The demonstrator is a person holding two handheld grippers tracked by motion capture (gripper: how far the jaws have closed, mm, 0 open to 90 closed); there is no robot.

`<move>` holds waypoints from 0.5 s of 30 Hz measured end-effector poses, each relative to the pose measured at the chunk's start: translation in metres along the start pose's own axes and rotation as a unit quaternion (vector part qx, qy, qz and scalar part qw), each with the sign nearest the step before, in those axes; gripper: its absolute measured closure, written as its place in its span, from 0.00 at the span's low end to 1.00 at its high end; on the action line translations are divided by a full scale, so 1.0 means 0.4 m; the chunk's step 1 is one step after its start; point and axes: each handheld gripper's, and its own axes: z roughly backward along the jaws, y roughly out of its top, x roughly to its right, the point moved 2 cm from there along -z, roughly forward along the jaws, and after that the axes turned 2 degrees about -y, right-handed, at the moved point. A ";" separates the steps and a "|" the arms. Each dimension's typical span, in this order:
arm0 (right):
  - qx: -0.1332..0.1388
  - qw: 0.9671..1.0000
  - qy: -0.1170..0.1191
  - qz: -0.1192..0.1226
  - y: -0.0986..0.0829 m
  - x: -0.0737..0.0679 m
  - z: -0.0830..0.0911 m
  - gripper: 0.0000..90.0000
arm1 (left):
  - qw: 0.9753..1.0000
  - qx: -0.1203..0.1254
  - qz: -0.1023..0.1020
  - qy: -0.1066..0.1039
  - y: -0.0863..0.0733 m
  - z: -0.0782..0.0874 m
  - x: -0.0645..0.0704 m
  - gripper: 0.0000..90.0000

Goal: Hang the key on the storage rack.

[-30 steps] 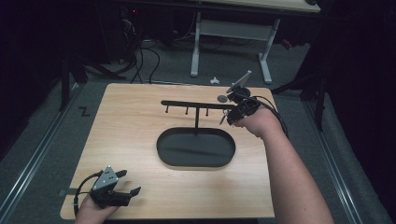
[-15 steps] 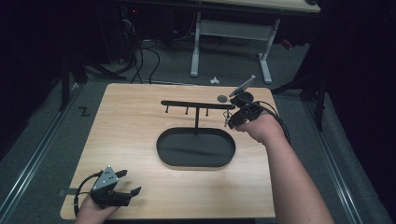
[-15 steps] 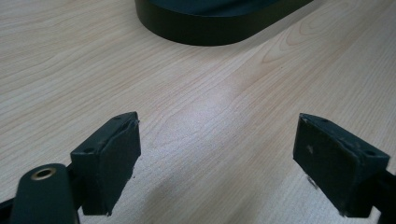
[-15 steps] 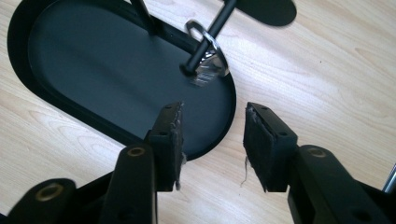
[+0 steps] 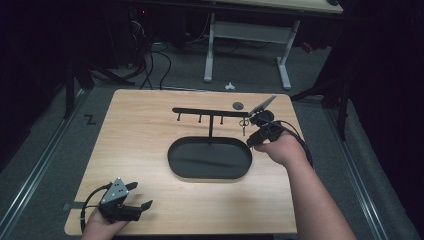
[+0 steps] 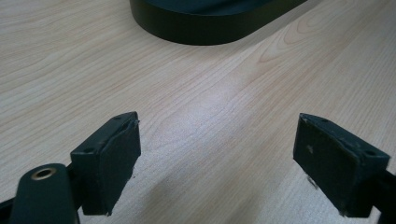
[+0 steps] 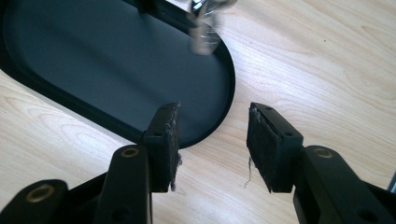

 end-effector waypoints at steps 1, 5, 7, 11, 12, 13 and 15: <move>0.003 1.000 0.003 -0.001 -0.014 0.000 -0.014 0.59 | 1.000 -0.001 0.000 0.000 0.000 0.000 0.000 0.17; 0.005 1.000 0.003 -0.006 -0.041 0.002 -0.044 0.56 | 1.000 -0.002 0.001 -0.002 -0.001 -0.001 -0.001 0.17; 0.007 1.000 0.004 -0.010 -0.059 0.006 -0.061 0.56 | 1.000 -0.003 0.001 -0.002 -0.001 -0.002 0.000 0.17; 0.014 1.000 0.003 -0.021 -0.097 0.011 -0.093 0.56 | 1.000 -0.002 0.001 -0.002 -0.001 -0.004 -0.001 0.17; 0.019 1.000 0.002 -0.024 -0.107 0.011 -0.102 0.56 | 1.000 -0.002 0.002 -0.001 -0.001 -0.005 -0.001 0.17; 0.020 0.999 -0.002 -0.027 -0.118 0.012 -0.109 0.56 | 1.000 -0.002 0.002 -0.001 -0.001 -0.005 -0.001 0.17; 0.028 0.999 -0.009 -0.028 -0.139 0.014 -0.126 0.55 | 1.000 -0.002 0.002 0.000 -0.001 -0.005 -0.002 0.17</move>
